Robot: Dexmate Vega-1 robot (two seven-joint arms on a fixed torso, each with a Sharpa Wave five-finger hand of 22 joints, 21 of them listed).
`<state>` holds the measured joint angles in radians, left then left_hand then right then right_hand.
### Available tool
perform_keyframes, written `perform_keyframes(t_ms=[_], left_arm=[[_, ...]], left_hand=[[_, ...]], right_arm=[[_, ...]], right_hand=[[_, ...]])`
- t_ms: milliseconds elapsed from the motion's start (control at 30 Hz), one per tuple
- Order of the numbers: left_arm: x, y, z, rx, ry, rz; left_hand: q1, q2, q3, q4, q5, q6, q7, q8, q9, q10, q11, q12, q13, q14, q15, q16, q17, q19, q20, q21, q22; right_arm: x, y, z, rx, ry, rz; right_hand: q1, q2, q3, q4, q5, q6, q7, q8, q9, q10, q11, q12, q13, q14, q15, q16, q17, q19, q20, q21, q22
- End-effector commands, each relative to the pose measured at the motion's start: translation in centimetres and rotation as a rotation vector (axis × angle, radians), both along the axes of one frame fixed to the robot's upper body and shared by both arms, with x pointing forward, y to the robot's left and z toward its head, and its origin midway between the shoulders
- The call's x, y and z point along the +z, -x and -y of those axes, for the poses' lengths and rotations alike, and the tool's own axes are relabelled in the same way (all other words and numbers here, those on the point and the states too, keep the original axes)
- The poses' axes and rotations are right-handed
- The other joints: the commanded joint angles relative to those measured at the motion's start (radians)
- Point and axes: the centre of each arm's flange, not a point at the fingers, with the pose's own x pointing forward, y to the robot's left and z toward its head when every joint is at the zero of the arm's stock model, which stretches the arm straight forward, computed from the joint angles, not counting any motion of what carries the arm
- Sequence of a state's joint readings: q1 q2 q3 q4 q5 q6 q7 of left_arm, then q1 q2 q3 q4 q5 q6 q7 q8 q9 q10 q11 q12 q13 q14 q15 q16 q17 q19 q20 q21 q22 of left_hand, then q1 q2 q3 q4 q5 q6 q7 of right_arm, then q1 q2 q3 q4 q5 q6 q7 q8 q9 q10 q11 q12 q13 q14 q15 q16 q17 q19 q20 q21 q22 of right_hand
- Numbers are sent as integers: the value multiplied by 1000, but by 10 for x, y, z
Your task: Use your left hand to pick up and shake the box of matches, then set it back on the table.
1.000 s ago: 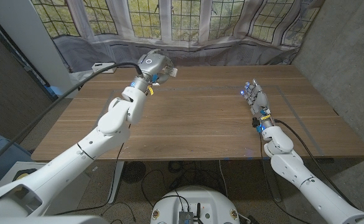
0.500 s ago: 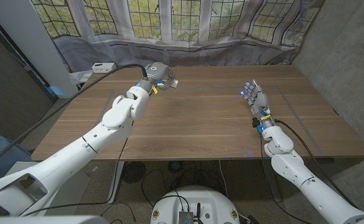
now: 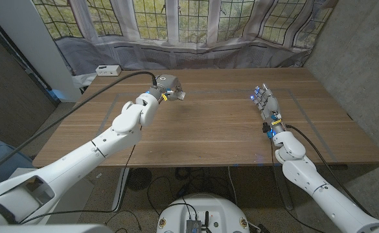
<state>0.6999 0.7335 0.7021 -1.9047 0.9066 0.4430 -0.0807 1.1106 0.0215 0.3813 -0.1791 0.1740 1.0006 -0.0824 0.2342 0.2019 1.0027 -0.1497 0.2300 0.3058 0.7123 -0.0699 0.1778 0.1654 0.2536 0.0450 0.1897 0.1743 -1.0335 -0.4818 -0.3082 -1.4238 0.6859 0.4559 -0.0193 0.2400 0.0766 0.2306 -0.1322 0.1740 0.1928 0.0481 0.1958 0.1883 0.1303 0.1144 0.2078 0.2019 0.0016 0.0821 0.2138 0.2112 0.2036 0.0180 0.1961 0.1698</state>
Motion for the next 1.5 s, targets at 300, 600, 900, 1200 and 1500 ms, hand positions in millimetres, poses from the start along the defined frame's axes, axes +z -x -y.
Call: perform_keyframes(t_ms=[300, 600, 900, 1200, 1500], left_arm=[[-23, -21, 5, 24, -34, -119], [-32, -29, 6, 35, -39, -165], [-38, -35, 7, 34, -30, -195], [-48, -41, 8, 29, -23, -226], [-50, -46, 12, 40, -44, -257]], left_hand=[[-10, 54, 19, 17, 8, 170, 4, 1, 5, 142, -32, 3, 47, -6, -91, 7, 3, 4, 13, 10, 5], [-9, 55, 19, 16, 9, 170, 5, 0, 6, 141, -31, 1, 49, -6, -88, 8, 3, 4, 16, 11, 5], [-8, 56, 19, 16, 10, 167, 8, -2, 6, 140, -26, -1, 52, -7, -87, 8, 3, 5, 15, 11, 5], [-7, 58, 19, 16, 10, 169, 12, -1, 7, 141, -24, -1, 54, -5, -83, 9, 3, 8, 20, 13, 5], [-4, 58, 20, 15, 11, 171, 18, -1, 7, 144, -23, -1, 56, -4, -80, 9, 3, 10, 24, 14, 5]], right_arm=[[-4, 1, -1, -4, 1, -10], [-4, 2, -2, -7, 3, -13], [-5, 3, -3, -8, 6, -17], [-4, 7, 1, -19, 3, -14], [-4, 8, 2, -19, 6, -16]], right_hand=[[13, 1, 1, -5, 2, 3, 6, 2, 4, 8, -3, 0, 4, 5, 2, 0, 6, 10, -1, 1, 5], [13, 1, 1, -5, 2, 4, 8, 2, 4, 9, -4, 1, 4, 6, 1, 0, 6, 10, -3, 1, 4], [13, 2, 1, -4, 2, 6, 7, 3, 4, 10, -4, 1, 3, 10, -2, 2, 6, 13, -9, 2, 4], [14, 2, 2, -5, 2, 7, 8, 3, 4, 15, -4, 2, 3, 10, -5, 2, 6, 15, -11, 3, 4], [15, 3, 2, -5, 2, 8, 9, 3, 4, 17, -2, 3, 3, 12, -5, 2, 6, 16, -12, 3, 4]])
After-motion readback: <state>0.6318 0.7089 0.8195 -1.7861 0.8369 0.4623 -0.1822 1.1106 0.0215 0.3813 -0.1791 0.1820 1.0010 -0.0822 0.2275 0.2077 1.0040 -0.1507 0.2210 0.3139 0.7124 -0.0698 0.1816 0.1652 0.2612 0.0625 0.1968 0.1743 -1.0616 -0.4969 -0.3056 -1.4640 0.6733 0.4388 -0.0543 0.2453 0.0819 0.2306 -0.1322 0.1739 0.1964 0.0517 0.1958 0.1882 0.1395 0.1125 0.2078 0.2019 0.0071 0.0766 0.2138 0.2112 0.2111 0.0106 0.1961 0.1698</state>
